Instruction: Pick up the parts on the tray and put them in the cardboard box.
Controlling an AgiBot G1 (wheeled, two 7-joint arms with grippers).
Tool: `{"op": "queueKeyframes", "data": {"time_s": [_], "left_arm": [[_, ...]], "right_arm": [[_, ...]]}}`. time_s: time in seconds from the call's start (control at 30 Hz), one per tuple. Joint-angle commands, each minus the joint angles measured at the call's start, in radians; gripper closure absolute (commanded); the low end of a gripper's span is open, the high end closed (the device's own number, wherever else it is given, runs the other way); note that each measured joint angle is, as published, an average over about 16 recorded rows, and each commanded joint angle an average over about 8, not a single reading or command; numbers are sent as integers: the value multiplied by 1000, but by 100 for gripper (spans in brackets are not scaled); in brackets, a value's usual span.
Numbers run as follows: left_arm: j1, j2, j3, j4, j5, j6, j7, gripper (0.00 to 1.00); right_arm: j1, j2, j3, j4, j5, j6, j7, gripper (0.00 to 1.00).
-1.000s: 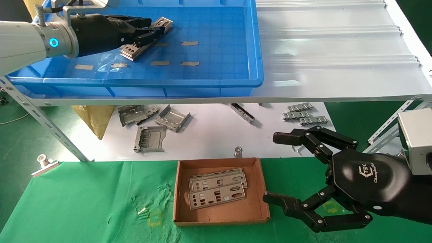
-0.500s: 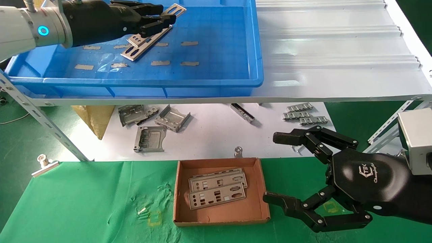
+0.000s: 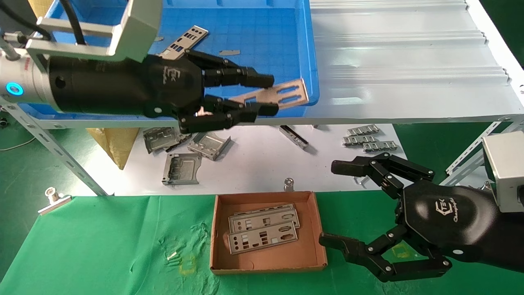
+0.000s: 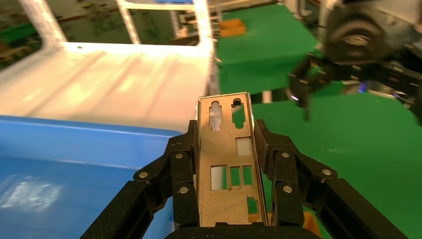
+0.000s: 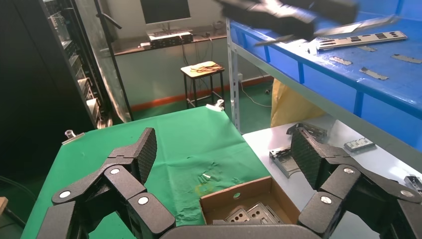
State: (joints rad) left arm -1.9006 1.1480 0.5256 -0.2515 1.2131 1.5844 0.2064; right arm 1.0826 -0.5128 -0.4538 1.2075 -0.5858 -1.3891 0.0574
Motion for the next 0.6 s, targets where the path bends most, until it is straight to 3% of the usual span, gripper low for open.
{"op": "queueKeyframes", "data": {"time_s": [0.03, 0.3, 0.6], "left_arm": [[23, -3, 11, -45, -10, 24, 4, 100], [209, -31, 170, -262, -71, 3, 52, 100], [326, 73, 256, -114, 10, -123, 269, 100]], "right_arm": [[0, 0, 0, 0, 0, 0, 0, 0], [0, 0, 0, 0, 0, 0, 0, 0], [0, 0, 0, 0, 0, 0, 0, 0]]}}
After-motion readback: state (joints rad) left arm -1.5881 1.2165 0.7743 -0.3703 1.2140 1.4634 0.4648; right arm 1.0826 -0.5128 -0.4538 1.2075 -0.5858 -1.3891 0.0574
